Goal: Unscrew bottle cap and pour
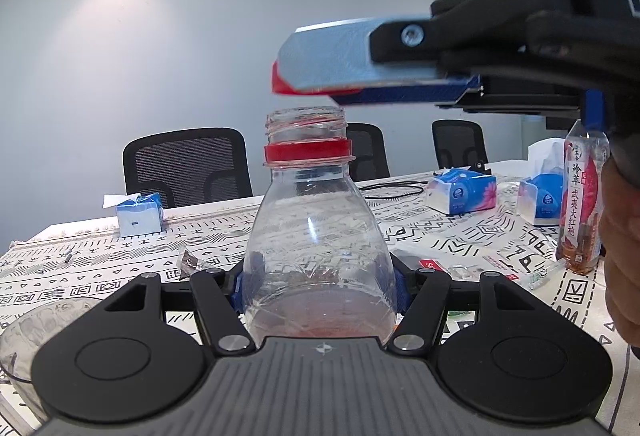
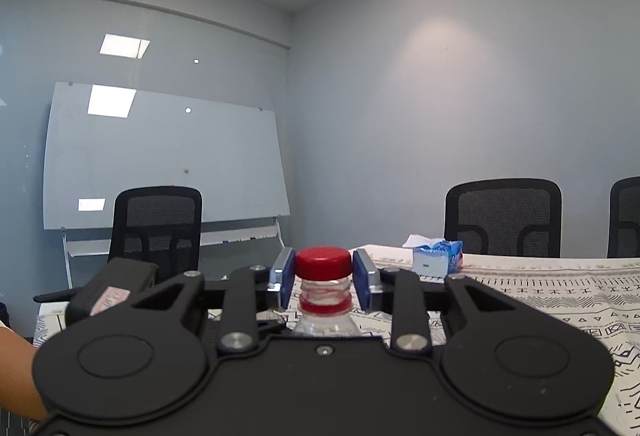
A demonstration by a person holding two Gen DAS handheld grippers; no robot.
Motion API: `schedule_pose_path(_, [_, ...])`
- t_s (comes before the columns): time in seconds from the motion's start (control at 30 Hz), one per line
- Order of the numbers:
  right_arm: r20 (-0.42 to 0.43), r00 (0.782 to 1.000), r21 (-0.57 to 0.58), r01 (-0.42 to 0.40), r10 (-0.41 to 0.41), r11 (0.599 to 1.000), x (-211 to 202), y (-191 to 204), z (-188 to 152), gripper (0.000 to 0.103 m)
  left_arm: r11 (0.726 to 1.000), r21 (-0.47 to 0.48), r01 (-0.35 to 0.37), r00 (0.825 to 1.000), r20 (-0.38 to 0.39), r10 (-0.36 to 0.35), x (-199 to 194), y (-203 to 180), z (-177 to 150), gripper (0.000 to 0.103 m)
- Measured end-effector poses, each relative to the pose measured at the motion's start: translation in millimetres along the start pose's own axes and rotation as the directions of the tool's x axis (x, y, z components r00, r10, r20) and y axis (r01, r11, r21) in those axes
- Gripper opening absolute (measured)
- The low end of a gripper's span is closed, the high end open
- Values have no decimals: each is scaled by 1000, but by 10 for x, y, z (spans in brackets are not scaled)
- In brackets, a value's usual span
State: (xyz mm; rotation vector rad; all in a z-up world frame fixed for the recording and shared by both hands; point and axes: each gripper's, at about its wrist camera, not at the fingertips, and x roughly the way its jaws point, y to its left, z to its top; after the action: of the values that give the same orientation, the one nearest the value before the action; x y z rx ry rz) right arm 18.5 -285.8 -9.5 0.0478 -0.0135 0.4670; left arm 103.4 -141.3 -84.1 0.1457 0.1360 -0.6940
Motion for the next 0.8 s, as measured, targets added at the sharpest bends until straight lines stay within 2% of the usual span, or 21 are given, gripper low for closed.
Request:
schedule_pose_path(0.17, [10,998,40,67,-68,997,-137,-152,49,33,1000,-1,-6,1000,22,6,-40,-5,-5,61])
schedule_pose_path(0.27, [-64,986,82,159,-154,984,-187,-270,10,33,1000,-3,-14,999,34,14,-70,-12,-7,66])
schedule_pose_path(0.33, [-141,966,108,232,-216,967,-213,-342,-83,33,1000,-9,-14,1000,28,14,-74,-2,-6,66])
schedule_pose_path(0.4, [-239,933,128,303,-267,944,-220,-390,-225,33,1000,-18,-11,1000,22,12,-92,7,-1,66])
schedule_pose_path(0.47, [-348,875,117,396,-336,911,-205,-415,-440,33,1000,-13,-14,1000,26,14,-121,6,-3,68])
schedule_pose_path(0.5, [-378,856,113,422,-353,900,-189,-423,-507,33,1000,-9,-17,999,30,18,-144,1,-3,69])
schedule_pose_path(0.57, [-455,797,98,488,-397,868,-123,-457,-677,33,1000,-21,-20,999,26,21,-193,16,5,72])
schedule_pose_path(0.63, [-515,751,76,521,-414,850,-38,-479,-765,34,999,-52,-13,1000,13,13,-220,60,-3,72])
schedule_pose_path(0.73, [-559,712,41,536,-425,843,38,-447,-861,34,998,-53,-22,1000,18,23,-296,95,-14,75])
schedule_pose_path(0.8, [-579,694,26,539,-427,842,77,-429,-897,35,998,-62,-32,999,19,33,-344,134,-3,75])
